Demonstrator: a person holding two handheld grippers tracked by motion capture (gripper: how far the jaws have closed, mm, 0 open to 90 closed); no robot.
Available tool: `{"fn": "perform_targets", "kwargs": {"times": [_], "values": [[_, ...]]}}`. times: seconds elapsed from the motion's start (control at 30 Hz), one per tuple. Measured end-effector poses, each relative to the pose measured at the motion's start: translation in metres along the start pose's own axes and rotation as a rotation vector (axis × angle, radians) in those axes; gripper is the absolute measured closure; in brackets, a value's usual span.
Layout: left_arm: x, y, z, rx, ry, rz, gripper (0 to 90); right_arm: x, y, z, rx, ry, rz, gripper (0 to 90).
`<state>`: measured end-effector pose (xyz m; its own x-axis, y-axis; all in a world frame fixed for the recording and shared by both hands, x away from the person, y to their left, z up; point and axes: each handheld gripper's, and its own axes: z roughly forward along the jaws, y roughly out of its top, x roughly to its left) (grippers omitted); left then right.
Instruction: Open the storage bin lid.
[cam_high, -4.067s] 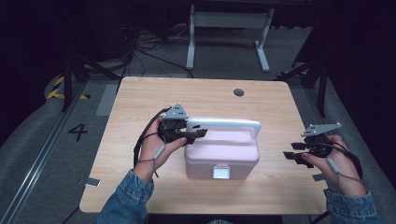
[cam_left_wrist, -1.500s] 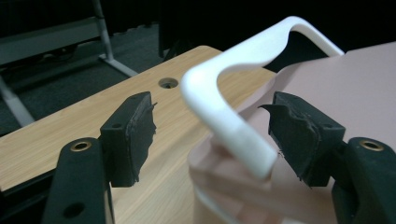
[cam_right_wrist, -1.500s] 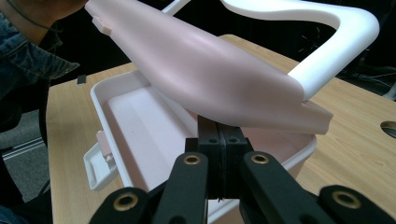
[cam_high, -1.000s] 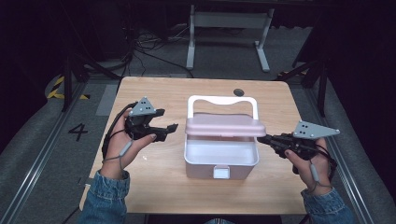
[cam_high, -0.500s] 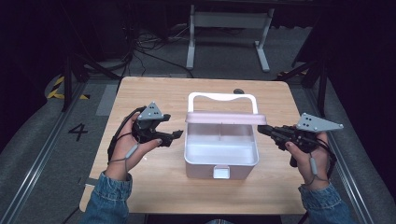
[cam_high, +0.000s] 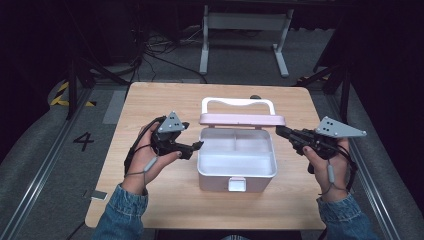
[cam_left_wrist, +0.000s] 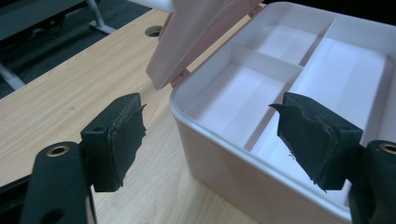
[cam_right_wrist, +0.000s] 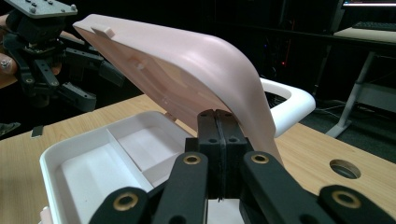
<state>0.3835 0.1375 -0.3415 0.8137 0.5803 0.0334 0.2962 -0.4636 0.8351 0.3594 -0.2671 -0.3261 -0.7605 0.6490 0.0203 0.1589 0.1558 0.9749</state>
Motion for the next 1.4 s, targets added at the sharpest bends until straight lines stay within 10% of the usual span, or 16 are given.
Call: {"fn": "perform_targets", "kwargs": {"times": [0.7,1.4], "values": [[-0.002,0.028,0.02,-0.23,0.079,0.045,24.1,-0.003,0.002,0.002,-0.006,-0.025,0.014,90.0],[0.01,0.037,0.023,-0.287,0.039,0.005,64.3,-0.009,0.001,-0.005,-0.011,-0.025,0.04,85.6]]}}
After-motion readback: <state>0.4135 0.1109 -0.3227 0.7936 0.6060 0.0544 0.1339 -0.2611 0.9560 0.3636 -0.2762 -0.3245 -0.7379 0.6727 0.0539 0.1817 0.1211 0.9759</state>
